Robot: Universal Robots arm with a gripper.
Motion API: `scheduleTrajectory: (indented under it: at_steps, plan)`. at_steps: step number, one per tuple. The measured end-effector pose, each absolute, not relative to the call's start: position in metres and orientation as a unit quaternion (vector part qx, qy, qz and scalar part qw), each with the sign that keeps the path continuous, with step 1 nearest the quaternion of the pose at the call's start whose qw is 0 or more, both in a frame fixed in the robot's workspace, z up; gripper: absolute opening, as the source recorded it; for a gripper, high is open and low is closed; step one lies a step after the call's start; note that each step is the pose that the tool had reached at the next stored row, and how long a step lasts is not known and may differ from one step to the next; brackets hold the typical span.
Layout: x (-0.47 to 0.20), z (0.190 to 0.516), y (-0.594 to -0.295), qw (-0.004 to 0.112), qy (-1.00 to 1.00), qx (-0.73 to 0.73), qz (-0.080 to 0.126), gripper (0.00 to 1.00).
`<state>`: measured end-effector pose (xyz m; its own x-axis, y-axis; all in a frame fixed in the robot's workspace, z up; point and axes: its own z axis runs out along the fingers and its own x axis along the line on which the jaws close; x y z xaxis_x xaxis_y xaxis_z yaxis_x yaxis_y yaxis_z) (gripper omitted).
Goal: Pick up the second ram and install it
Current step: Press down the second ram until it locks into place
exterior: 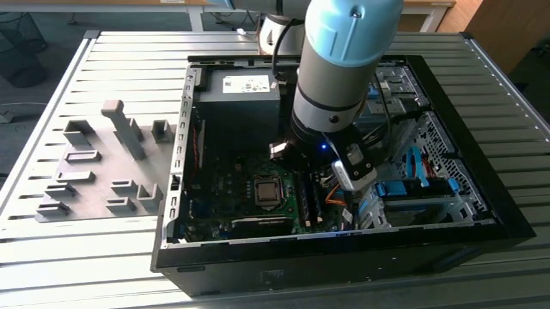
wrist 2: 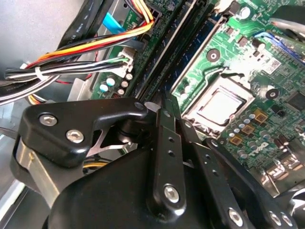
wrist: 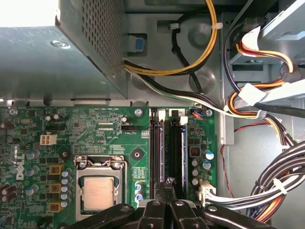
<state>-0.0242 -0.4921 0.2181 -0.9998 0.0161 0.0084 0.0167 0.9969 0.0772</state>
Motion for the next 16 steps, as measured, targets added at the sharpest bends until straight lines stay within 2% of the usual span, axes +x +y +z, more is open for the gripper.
scheduleTrajectory:
  at_steps: [9,16]
  plan:
    - [-0.024,0.215,-0.492,0.004,-0.999,-0.008,-0.039,0.11]
    - [-0.024,0.231,-0.491,0.004,-0.999,-0.008,-0.039,0.11]
